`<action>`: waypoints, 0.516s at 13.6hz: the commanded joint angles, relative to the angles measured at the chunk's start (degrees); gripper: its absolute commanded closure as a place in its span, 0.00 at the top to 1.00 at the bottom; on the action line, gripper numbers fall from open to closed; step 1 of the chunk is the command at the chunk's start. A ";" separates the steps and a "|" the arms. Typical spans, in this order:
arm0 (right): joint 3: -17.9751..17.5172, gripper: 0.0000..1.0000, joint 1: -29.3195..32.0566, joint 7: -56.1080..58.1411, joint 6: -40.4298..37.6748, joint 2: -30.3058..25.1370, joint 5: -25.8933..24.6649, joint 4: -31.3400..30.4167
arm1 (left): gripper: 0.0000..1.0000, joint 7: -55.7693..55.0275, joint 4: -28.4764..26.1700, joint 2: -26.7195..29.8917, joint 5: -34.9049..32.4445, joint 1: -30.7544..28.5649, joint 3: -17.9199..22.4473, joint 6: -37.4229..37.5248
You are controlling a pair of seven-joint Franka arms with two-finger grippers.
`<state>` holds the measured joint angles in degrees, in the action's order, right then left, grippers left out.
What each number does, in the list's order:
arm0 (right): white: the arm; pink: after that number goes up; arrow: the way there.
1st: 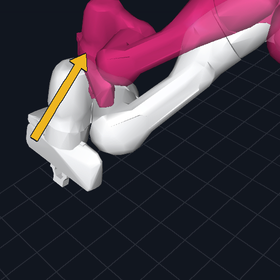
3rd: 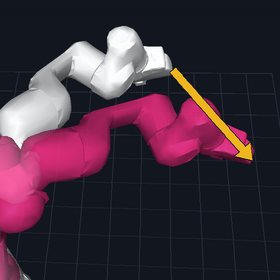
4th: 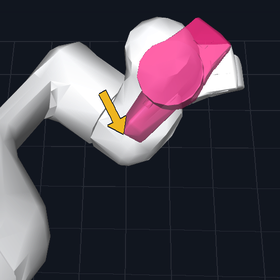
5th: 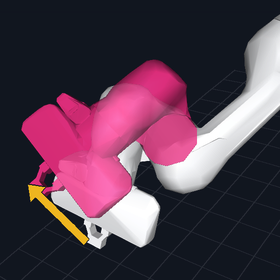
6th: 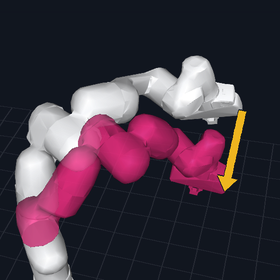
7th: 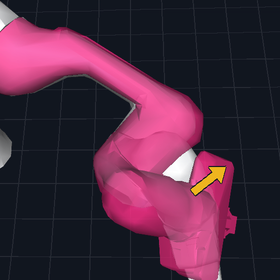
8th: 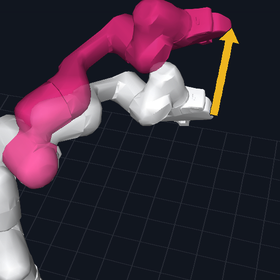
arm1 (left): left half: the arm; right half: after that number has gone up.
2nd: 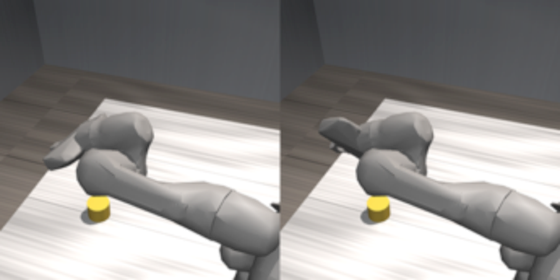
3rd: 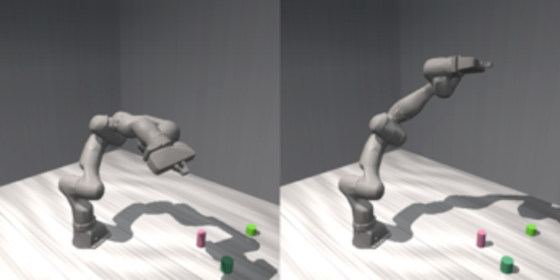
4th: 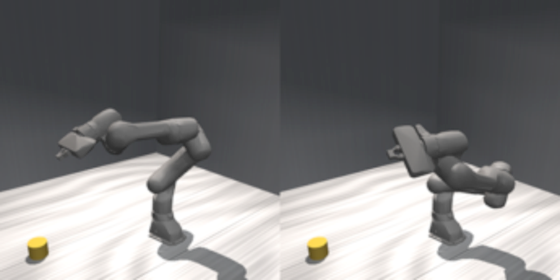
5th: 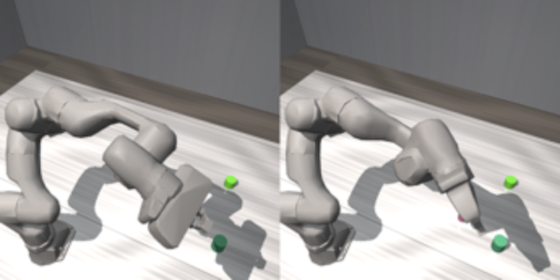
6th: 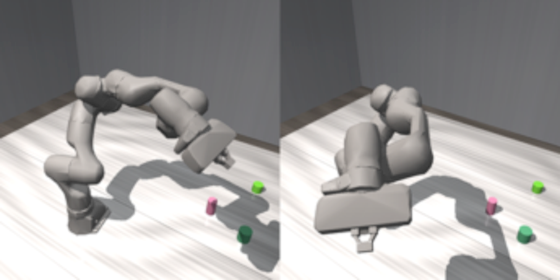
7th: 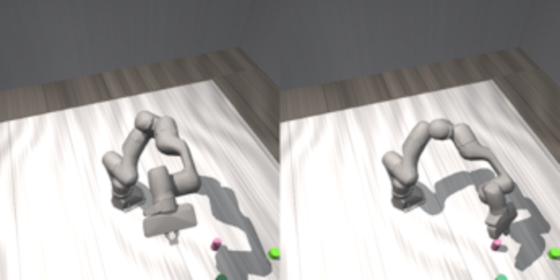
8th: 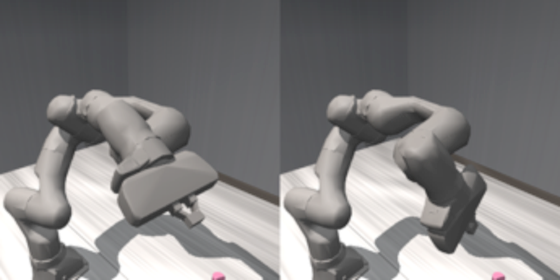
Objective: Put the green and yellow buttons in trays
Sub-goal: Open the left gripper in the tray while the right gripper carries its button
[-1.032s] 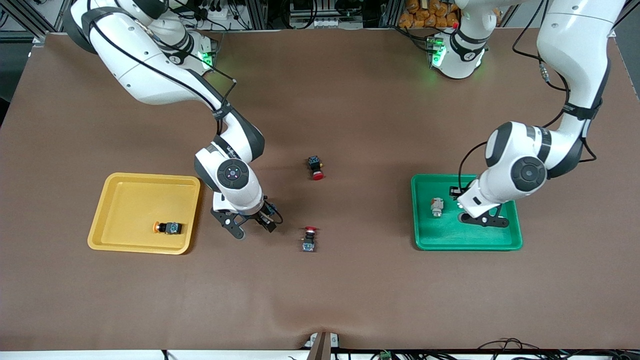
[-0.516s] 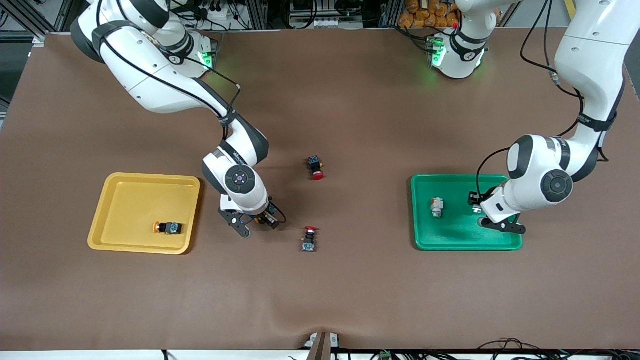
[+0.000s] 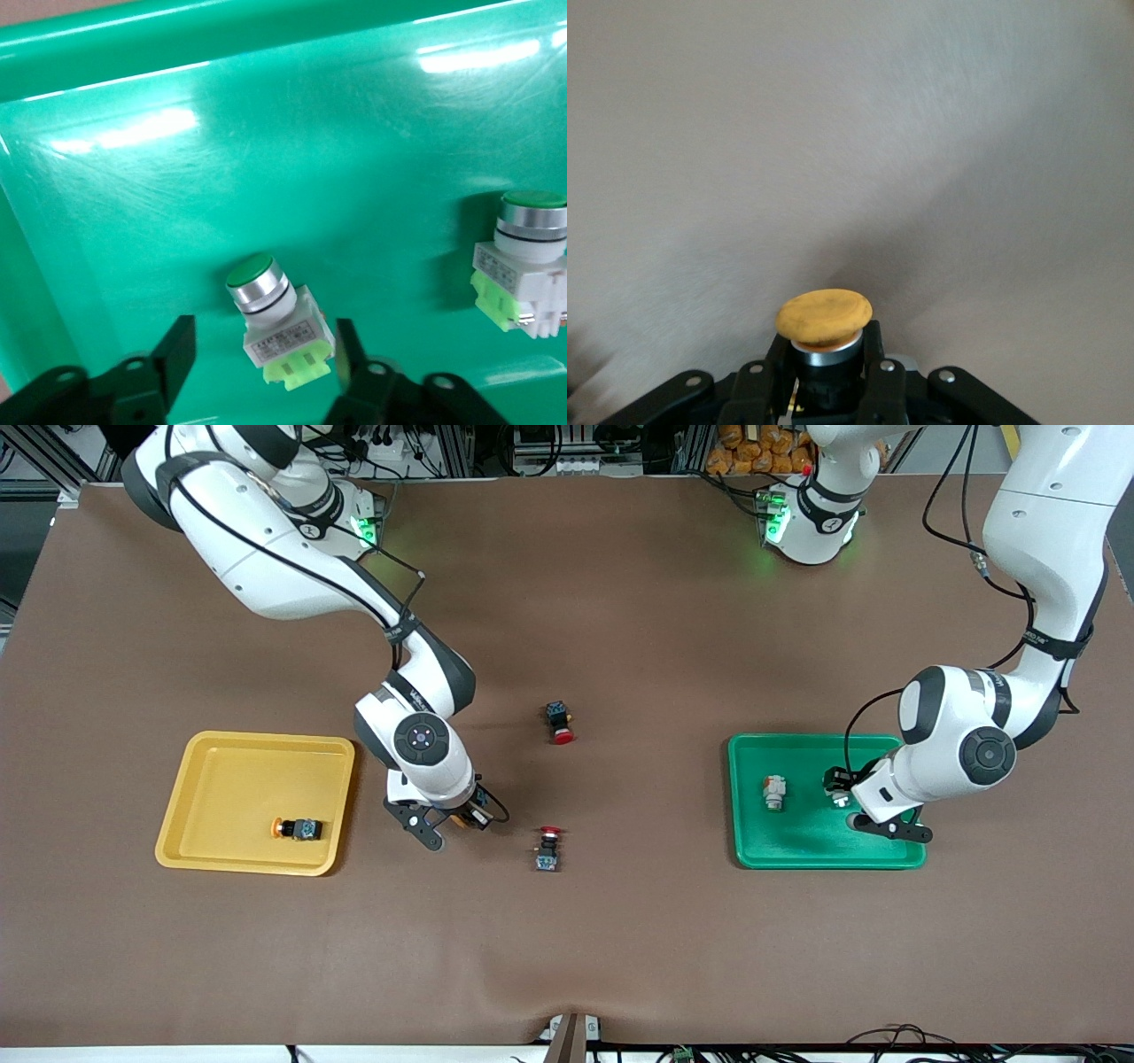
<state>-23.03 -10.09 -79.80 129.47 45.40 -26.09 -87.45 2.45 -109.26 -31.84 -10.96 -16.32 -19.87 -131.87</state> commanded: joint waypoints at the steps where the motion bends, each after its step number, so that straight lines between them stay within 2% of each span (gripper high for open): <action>1: -2.27 0.00 2.87 15.30 -5.35 -4.87 1.04 0.25 | 1.00 0.36 0.27 1.08 -1.25 -0.20 -0.08 0.12; 3: -3.86 0.00 5.78 32.07 -8.79 -6.54 0.86 1.31 | 1.00 0.54 1.58 1.35 -1.17 -0.20 -0.16 0.91; 7: -3.43 0.00 9.65 62.15 -10.89 -9.36 0.34 1.14 | 1.00 0.45 4.83 2.40 -1.25 0.06 -0.43 4.59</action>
<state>-25.56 -2.59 -29.30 120.19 37.47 -25.83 -85.37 2.49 -105.72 -31.42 -10.99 -16.32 -19.91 -130.65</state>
